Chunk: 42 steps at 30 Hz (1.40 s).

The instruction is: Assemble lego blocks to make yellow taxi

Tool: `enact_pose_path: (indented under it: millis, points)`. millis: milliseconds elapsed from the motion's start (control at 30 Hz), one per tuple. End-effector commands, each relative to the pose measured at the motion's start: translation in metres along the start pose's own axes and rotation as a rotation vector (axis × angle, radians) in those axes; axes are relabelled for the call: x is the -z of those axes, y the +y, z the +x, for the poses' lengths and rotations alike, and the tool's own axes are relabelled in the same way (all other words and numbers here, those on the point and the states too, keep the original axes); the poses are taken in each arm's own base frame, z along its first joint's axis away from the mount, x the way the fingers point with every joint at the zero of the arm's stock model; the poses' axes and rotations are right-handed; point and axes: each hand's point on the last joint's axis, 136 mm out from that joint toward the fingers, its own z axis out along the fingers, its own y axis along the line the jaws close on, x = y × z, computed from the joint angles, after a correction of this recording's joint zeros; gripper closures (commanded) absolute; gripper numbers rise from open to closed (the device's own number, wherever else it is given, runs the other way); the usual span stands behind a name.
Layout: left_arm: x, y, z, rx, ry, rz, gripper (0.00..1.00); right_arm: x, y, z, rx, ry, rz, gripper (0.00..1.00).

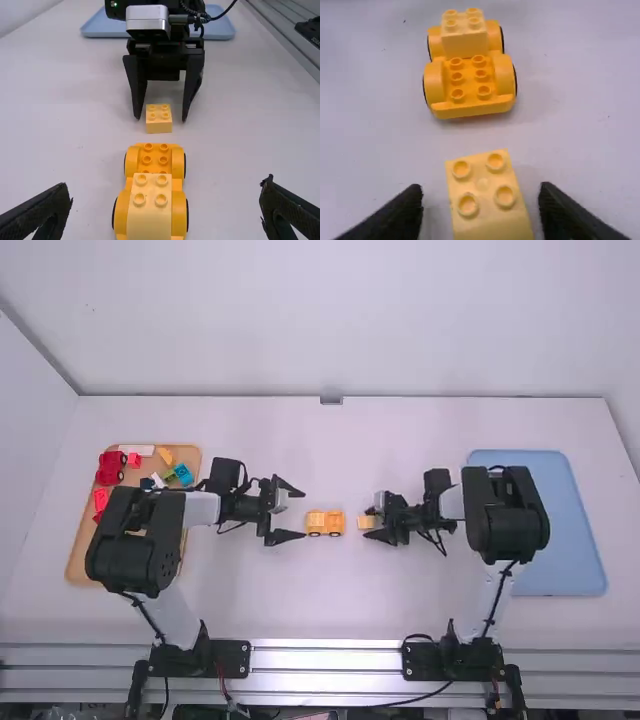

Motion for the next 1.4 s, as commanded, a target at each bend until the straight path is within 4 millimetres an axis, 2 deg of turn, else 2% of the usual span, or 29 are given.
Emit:
enact_pose_path:
  millis: [0, 100, 200, 267, 367, 467, 500, 600, 667, 967, 1133, 1367]
  points:
    - [-0.002, 0.000, -0.005, -0.022, -0.016, 0.013, 0.01, 0.002, -0.010, 0.004, -0.013, 0.030, 0.011, 0.52]
    - [-0.005, 0.000, 0.003, -0.017, 0.032, 0.004, 0.01, 0.002, -0.009, 0.005, -0.026, 0.038, 0.008, 0.63]
    - [-0.013, -0.001, 0.014, -0.017, 0.093, 0.005, 0.01, 0.002, -0.009, 0.004, -0.026, 0.034, 0.006, 0.67]
    - [-0.025, -0.003, 0.021, -0.007, 0.126, 0.015, 0.01, 0.002, -0.010, 0.001, -0.020, 0.018, 0.008, 0.73]
    - [-0.040, 0.000, 0.027, 0.004, 0.152, 0.006, 0.01, 0.006, -0.015, -0.014, -0.059, -0.024, 0.007, 0.78]
    - [-0.050, 0.005, 0.036, 0.007, 0.175, -0.012, 0.01, 0.012, -0.016, -0.030, -0.064, -0.045, -0.003, 0.78]
    - [-0.055, 0.005, 0.042, 0.012, 0.192, -0.018, 0.01, 0.015, -0.016, -0.042, -0.046, -0.058, -0.016, 0.79]
    - [-0.067, 0.001, 0.050, 0.003, 0.201, 0.005, 0.01, 0.012, -0.012, -0.059, 0.016, -0.063, -0.048, 0.80]
    - [-0.071, 0.001, 0.053, 0.010, 0.205, 0.017, 0.00, 0.007, -0.011, -0.063, 0.026, -0.049, -0.059, 0.80]
    - [-0.077, 0.002, 0.065, 0.039, 0.215, 0.030, 0.20, -0.027, 0.002, -0.067, 0.064, 0.046, -0.110, 0.80]
    - [-0.076, 0.006, 0.071, 0.037, 0.251, 0.008, 0.51, -0.039, 0.001, -0.062, 0.045, 0.118, -0.096, 0.80]
    - [-0.076, 0.005, 0.073, 0.043, 0.258, 0.010, 0.57, -0.051, 0.005, -0.057, 0.089, 0.189, -0.098, 0.80]
